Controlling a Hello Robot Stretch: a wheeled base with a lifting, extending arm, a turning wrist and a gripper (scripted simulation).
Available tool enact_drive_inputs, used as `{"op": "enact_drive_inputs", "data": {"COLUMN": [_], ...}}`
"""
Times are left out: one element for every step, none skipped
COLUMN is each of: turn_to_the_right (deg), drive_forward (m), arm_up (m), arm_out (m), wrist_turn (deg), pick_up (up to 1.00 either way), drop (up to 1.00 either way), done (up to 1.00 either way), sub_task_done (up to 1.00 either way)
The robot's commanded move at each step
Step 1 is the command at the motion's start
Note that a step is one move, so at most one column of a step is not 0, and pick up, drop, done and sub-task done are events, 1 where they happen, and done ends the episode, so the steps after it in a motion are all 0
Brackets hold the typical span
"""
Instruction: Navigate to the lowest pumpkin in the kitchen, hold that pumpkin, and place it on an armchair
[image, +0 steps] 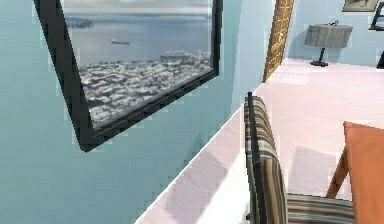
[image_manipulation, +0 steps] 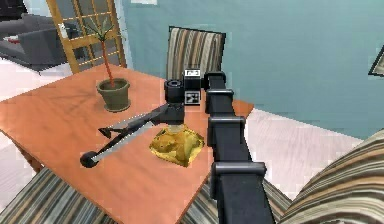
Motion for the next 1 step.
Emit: {"op": "enact_drive_inputs", "data": {"turn_to_the_right": [0.0], "drive_forward": [0.0], "arm_up": [0.0], "arm_out": [0.0], "wrist_turn": [45.0], "pick_up": [0.0], "drop": [0.0], "done": [0.0], "sub_task_done": [0.0]}}
